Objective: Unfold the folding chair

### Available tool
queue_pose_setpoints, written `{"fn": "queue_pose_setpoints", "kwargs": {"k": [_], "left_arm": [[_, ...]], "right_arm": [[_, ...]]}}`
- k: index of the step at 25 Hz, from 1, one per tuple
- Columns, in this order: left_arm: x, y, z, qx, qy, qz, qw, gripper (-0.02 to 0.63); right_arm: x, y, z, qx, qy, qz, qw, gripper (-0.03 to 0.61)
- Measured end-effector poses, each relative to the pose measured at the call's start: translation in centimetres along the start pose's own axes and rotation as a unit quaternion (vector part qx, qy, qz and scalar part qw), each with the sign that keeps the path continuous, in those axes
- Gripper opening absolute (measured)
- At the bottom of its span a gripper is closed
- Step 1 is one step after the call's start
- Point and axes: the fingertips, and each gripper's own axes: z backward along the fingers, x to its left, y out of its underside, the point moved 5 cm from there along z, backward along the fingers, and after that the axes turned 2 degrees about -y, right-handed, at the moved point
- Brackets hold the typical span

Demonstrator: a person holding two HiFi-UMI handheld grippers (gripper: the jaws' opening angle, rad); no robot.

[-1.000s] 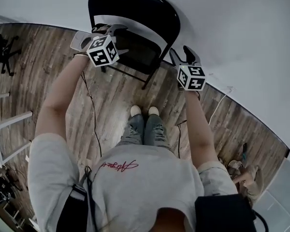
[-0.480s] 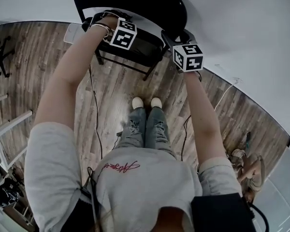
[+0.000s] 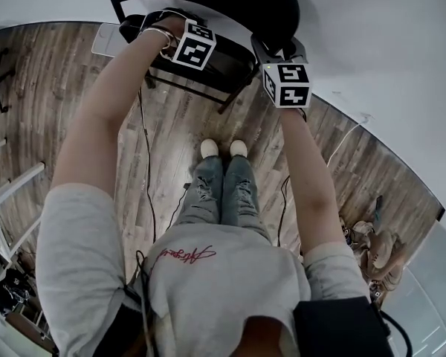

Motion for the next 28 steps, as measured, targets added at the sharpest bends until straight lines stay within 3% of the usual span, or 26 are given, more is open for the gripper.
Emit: {"fn": "queue_pose_setpoints", "kwargs": {"k": [5, 11, 14, 17, 19, 20, 21, 25, 28], "left_arm": [[-0.7, 0.0, 0.5, 0.001, -0.026, -0.001, 0.9997, 0.258], [-6.0, -0.6, 1.5, 0.005, -0.093, 0.003, 0.9956, 0.258], [-9.0, -1.1, 1.4, 0.008, -0.136, 0.007, 0.9906, 0.258], [-10.4, -1.4, 1.2, 0.011, -0.165, 0.01, 0.9861, 0.258], [-11.2, -1.4, 1.2, 0.013, -0.179, 0.011, 0.9837, 0.258], [-11.8, -1.3, 1.3, 0.013, -0.187, 0.012, 0.9823, 0.258], [-12.4, -1.3, 1.3, 0.014, -0.195, 0.013, 0.9806, 0.258], [-15.2, -1.5, 1.2, 0.02, -0.239, 0.014, 0.9707, 0.258], [-18.3, -1.9, 0.6, 0.026, -0.275, 0.013, 0.9609, 0.258]], "right_arm": [[0.0, -0.2, 0.2, 0.006, -0.009, 0.011, 1.0, 0.235], [0.6, 0.5, 0.6, -0.002, -0.011, 0.023, 1.0, 0.235], [0.8, 2.0, 2.2, -0.053, 0.037, 0.046, 0.997, 0.236], [1.0, 5.0, 5.7, -0.083, 0.104, 0.0, 0.991, 0.235], [2.6, 6.6, 8.0, -0.083, 0.118, -0.017, 0.989, 0.23], [3.9, 6.9, 9.0, -0.083, 0.113, -0.016, 0.99, 0.18], [5.4, 7.0, 9.9, -0.086, 0.1, -0.011, 0.991, 0.044], [12.1, 5.8, 12.0, -0.116, 0.013, 0.0, 0.993, 0.023], [15.7, 5.5, 13.0, -0.136, -0.023, -0.017, 0.99, 0.023]]}}
